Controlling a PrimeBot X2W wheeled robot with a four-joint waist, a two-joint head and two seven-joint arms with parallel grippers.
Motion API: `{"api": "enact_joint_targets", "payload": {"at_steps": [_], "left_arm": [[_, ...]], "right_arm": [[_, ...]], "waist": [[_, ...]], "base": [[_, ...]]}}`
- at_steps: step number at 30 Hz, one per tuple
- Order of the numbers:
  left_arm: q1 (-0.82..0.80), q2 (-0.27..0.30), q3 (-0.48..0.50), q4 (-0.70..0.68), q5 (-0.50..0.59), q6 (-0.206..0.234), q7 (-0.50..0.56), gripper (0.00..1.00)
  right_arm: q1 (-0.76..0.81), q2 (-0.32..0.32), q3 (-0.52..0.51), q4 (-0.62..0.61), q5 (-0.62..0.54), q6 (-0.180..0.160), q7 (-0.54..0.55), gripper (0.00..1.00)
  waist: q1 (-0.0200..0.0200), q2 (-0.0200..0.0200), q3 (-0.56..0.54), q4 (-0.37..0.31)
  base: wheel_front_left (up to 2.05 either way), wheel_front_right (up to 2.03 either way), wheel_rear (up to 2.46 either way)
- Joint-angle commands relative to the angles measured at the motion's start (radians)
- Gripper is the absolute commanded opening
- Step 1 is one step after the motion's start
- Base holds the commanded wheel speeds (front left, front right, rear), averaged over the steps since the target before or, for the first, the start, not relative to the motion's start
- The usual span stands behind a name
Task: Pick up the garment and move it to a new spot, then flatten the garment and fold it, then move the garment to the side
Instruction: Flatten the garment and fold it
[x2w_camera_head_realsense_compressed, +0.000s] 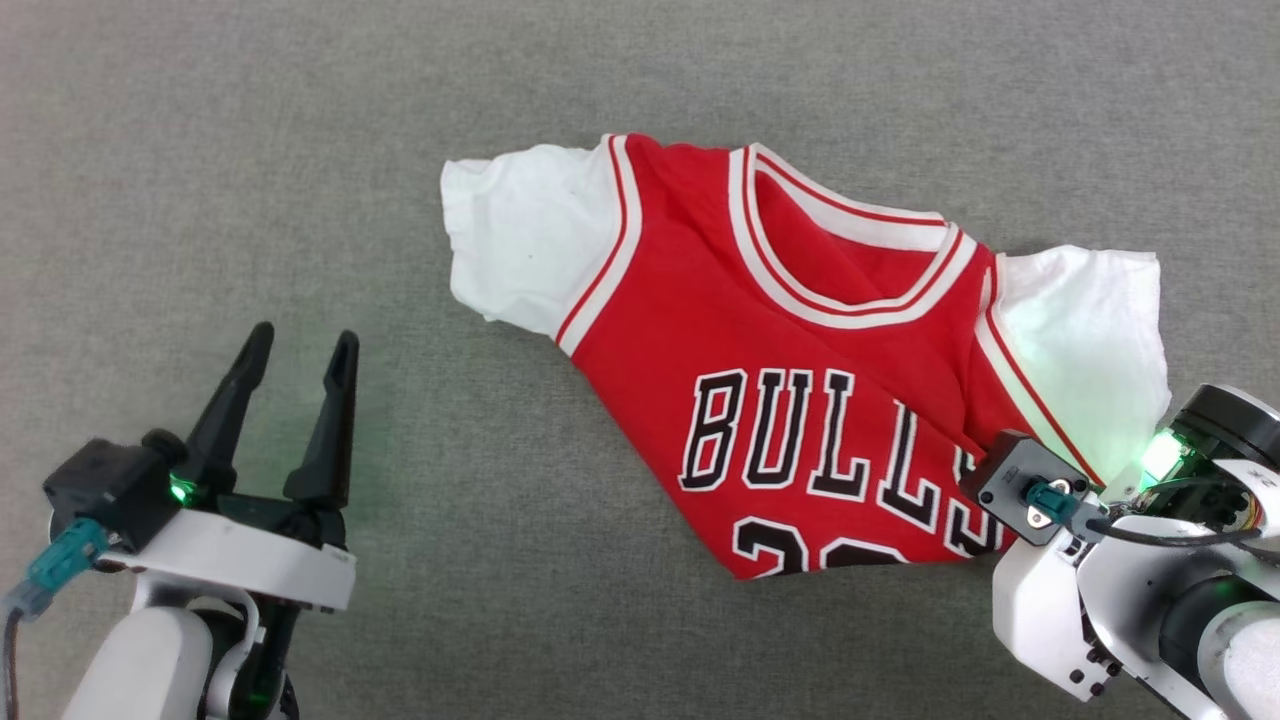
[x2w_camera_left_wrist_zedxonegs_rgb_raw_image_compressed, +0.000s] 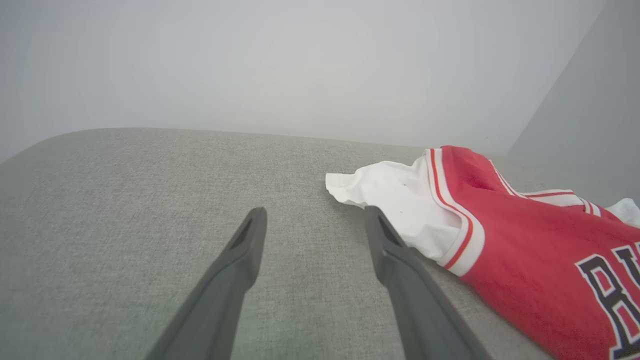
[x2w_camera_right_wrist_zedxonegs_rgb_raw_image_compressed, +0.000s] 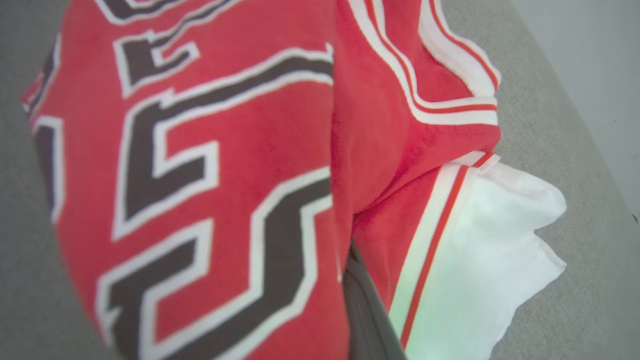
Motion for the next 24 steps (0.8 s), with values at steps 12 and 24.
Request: {"api": "enact_joint_targets", "payload": {"at_steps": [12,24], "left_arm": [[-0.008,0.093,-0.016,-0.067,0.032,-0.011,0.068,1.0],[-0.236,0.398,-0.18,-0.069,-0.056,-0.053,0.286,1.0]], "right_arm": [[0.173,0.211,-0.248,-0.045,-0.016,-0.001,-0.139,1.0],[0.377,0.429,-0.378,-0.086,-0.029,-0.001,-0.296,1.0]], "waist": [[-0.0001,0.0,-0.029,-0.037],[-0.0001,0.0,-0.038,-0.179]], "base": [[0.0,0.0,0.0],[0.0,0.0,0.0]]}}
